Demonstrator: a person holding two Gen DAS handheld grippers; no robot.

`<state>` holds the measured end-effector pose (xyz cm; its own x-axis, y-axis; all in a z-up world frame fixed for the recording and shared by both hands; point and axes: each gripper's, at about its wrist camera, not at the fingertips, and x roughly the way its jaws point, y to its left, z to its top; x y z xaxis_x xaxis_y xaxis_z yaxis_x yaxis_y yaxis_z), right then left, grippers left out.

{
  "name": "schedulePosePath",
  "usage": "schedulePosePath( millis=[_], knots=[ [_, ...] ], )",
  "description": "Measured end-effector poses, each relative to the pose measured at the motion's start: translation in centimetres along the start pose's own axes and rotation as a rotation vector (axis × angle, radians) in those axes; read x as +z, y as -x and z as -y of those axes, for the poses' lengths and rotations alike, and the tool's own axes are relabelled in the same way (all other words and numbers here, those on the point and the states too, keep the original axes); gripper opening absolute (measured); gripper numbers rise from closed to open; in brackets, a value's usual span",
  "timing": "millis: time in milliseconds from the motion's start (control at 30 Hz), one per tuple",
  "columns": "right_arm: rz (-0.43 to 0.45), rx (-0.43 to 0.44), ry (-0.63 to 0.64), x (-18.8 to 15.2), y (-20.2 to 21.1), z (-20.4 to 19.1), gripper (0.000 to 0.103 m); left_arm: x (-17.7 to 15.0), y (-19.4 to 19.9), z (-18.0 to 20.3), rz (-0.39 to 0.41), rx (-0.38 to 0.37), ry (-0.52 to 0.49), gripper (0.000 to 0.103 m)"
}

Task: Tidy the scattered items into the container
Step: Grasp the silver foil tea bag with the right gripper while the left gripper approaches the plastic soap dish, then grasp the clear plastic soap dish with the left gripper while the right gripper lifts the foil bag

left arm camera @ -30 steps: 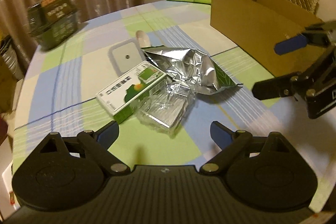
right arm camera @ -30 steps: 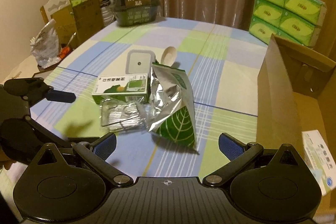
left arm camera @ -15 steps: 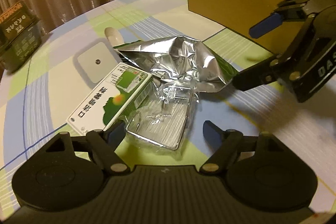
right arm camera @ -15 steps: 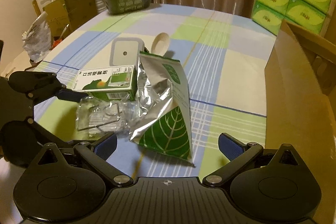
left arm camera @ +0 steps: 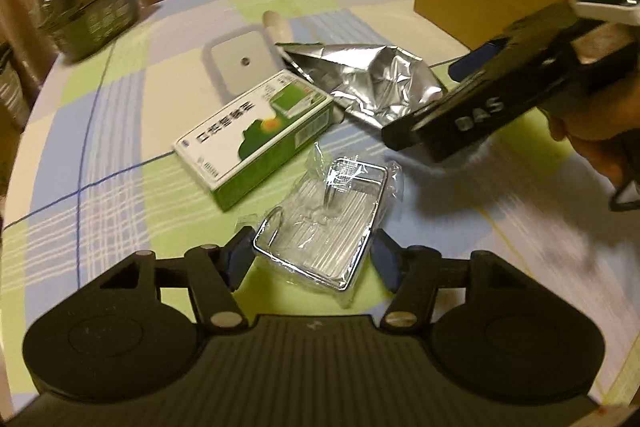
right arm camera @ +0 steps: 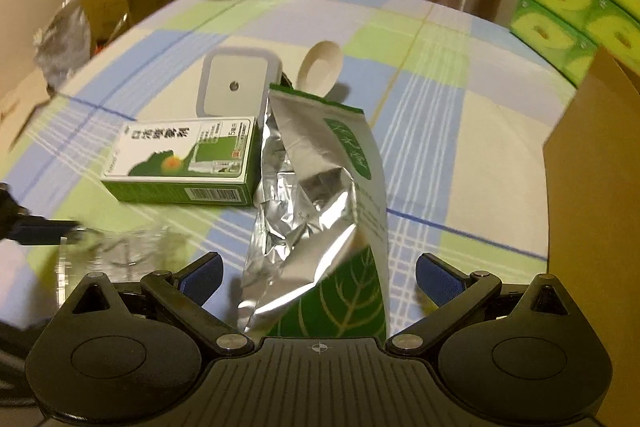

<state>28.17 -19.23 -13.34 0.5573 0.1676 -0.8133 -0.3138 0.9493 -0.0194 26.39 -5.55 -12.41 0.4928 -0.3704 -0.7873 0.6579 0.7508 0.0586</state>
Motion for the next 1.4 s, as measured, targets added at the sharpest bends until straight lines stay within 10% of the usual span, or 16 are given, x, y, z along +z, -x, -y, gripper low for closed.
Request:
schedulePosePath(
  millis=[133,200,400,767,900,1400],
  knots=[
    [-0.017,-0.017,0.0,0.6,-1.2,0.3,0.099,-0.3,0.2,0.3,0.01,0.014,-0.001,0.058],
    [-0.03,-0.006,-0.035,0.7,-1.4,0.9,0.07,-0.3,0.2,0.4,0.017,0.018,-0.008,0.059],
    [-0.052,0.009,-0.086,-1.0,0.7,1.3,0.055,-0.3,0.1,0.4,0.023,0.018,0.01,0.059],
    [-0.125,-0.007,-0.143,-10.9,9.1,-0.5,0.057,-2.3,3.1,3.8,-0.043,0.001,-0.001,0.052],
    [-0.121,-0.01,-0.108,-13.4,11.2,-1.7,0.082,-3.6,4.7,5.3,-0.054,-0.004,0.006,0.06],
    [-0.095,0.006,-0.052,-13.2,10.9,-1.6,0.094,-2.6,3.3,6.2,-0.037,-0.02,-0.309,0.07]
  ],
)
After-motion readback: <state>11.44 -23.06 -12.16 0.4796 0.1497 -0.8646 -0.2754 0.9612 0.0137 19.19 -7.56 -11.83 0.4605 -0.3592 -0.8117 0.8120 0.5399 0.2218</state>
